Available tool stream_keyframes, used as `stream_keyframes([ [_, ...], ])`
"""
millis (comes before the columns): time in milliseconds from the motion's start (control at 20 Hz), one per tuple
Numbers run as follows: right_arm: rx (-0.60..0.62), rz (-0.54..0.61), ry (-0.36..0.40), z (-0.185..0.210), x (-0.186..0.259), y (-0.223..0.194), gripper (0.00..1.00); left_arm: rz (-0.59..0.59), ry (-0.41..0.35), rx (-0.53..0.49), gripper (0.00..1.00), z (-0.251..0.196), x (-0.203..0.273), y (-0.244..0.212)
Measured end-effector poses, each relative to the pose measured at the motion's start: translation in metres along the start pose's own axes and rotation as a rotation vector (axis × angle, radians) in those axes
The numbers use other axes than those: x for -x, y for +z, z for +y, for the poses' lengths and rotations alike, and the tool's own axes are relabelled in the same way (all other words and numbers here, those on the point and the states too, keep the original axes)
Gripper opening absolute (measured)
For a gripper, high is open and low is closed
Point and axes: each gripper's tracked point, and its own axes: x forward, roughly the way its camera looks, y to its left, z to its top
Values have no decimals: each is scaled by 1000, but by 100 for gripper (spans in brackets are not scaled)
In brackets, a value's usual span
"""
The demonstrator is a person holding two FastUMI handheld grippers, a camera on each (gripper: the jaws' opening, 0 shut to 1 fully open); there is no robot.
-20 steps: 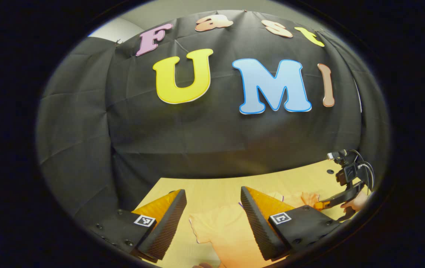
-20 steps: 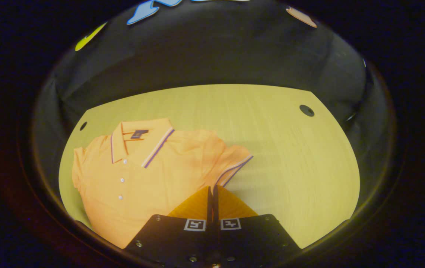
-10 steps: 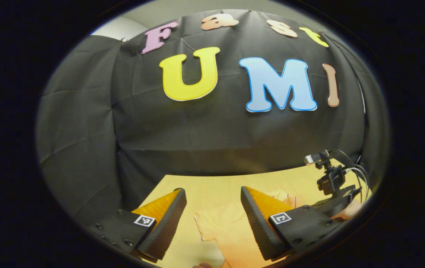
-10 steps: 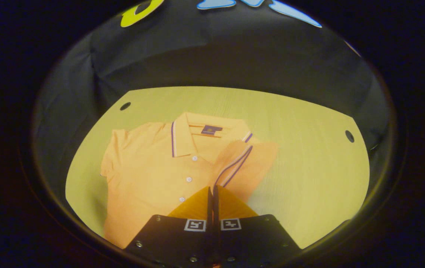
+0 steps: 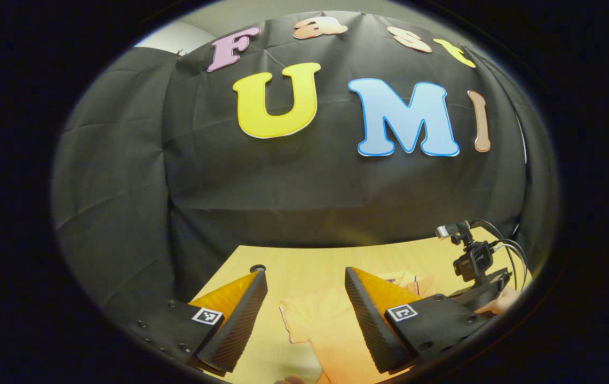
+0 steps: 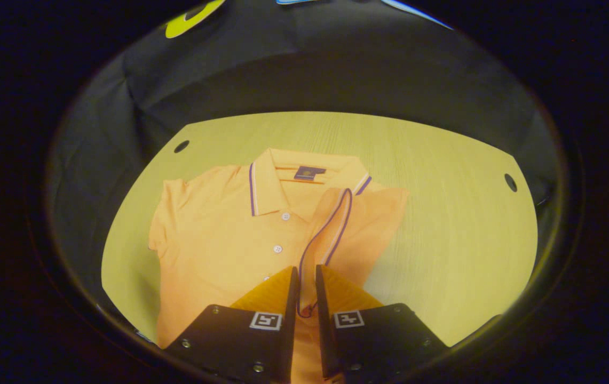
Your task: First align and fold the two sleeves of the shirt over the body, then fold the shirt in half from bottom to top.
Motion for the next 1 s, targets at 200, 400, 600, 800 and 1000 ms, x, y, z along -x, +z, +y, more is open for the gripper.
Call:
stream_keyframes([
  [200,20,-36,-8,-2,17,6,21,35,4,32,96,8,-19,-19],
  [400,46,-76,2,4,41,12,21,78,18,36,96,26,-46,-44],
  [600,34,-126,27,11,71,21,21,148,0,34,96,36,-74,-80],
  [800,-1,-175,48,19,101,30,21,243,-10,36,97,41,-100,-125],
  [1000,-17,-204,45,21,129,28,21,330,-10,39,97,44,-122,-168],
])
